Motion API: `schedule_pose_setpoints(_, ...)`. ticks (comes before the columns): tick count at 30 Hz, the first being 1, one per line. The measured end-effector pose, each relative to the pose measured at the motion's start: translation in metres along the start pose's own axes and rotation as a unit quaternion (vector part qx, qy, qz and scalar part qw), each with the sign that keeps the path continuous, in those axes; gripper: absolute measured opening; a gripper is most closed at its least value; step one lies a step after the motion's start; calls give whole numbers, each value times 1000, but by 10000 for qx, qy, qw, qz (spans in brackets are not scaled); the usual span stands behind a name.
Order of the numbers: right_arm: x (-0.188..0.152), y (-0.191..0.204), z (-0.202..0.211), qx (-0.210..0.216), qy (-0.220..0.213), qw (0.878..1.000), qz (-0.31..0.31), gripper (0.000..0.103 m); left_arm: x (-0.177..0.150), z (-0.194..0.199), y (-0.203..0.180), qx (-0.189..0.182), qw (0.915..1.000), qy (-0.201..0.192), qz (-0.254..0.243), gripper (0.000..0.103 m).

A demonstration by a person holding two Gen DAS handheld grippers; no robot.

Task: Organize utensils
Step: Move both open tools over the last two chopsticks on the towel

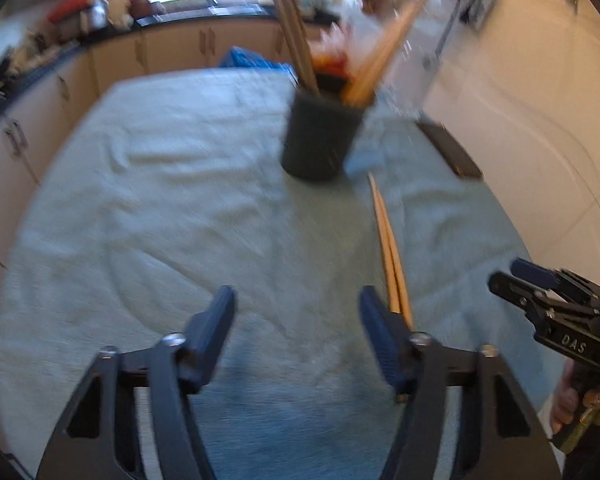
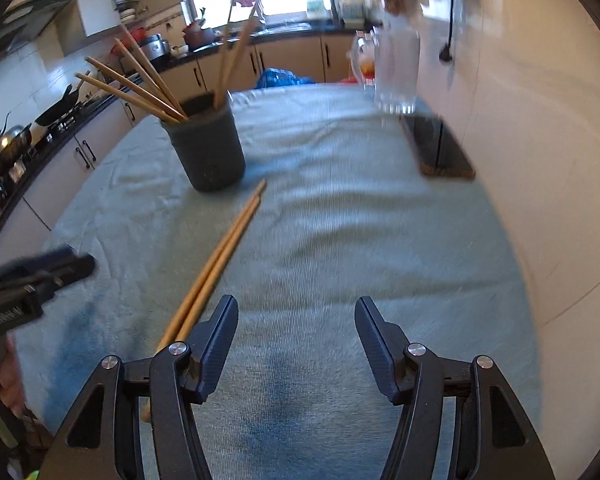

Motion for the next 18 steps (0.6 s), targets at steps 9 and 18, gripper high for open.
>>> schedule_pose_setpoints(9, -5, -20, -22, 193, 108, 9992, -321, 65, -26, -36, -45, -566, 9940, 492, -793, 36)
schedule_pose_setpoints(18, -5, -16, -34, 327, 163, 9985, -413, 65, -23, -51, -60, -226, 9924, 563, -1075, 14)
Point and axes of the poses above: each gripper's, at about its wrist camera, not at the fingertips, and z roughly against the way its jaws point, y to its left, x to its top, the point moved 3 cm from there along -z, roughly the way its jaws point, and after that the axes turned 9 degrees about z, right-handed, at the moved point
